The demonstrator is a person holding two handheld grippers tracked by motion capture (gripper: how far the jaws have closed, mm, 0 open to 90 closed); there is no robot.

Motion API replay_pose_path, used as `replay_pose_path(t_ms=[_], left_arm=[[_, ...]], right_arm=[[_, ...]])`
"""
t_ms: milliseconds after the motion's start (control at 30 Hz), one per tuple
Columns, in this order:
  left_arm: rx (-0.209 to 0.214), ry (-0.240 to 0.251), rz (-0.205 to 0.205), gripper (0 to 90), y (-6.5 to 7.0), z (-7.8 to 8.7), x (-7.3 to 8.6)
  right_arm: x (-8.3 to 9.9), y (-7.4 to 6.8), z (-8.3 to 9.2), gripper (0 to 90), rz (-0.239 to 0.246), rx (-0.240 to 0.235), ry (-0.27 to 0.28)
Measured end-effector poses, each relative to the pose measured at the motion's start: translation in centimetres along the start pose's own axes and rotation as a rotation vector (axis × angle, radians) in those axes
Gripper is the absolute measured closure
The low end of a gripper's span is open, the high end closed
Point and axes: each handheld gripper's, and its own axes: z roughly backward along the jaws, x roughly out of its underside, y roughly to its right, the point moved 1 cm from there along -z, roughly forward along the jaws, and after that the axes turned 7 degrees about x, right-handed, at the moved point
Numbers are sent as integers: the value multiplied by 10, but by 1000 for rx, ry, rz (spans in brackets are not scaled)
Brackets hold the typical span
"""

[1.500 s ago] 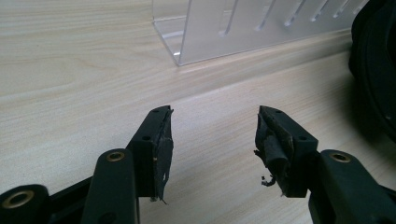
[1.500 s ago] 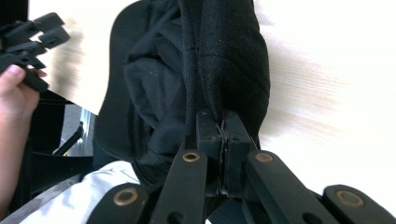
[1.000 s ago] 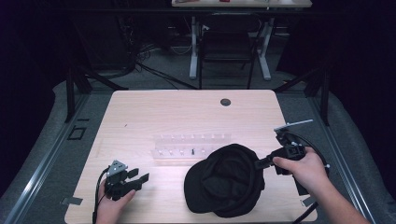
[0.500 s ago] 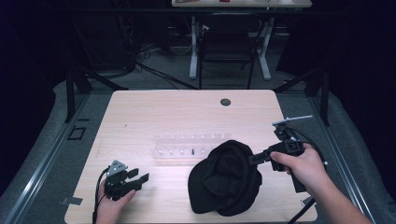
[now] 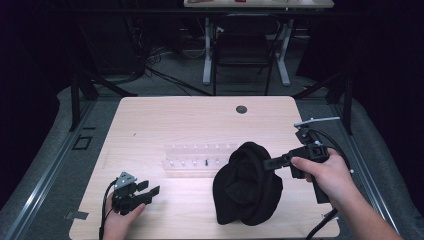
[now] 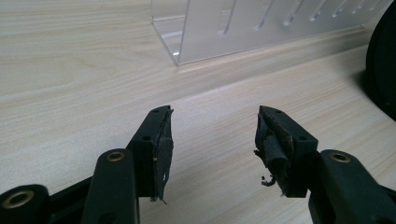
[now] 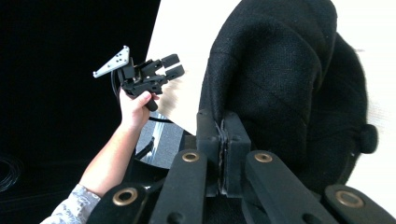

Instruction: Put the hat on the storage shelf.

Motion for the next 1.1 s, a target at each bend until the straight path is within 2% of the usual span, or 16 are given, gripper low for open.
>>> replay_pose_path(t_ms=[700,1100], left_arm=[[0,-2,4,460,0,-1,0],[0,0,4,457,0,-1,0]], right_arm=[[-8,-13,22,884,10,-11,61],[-18,-27,33,884,20,-20,92]])
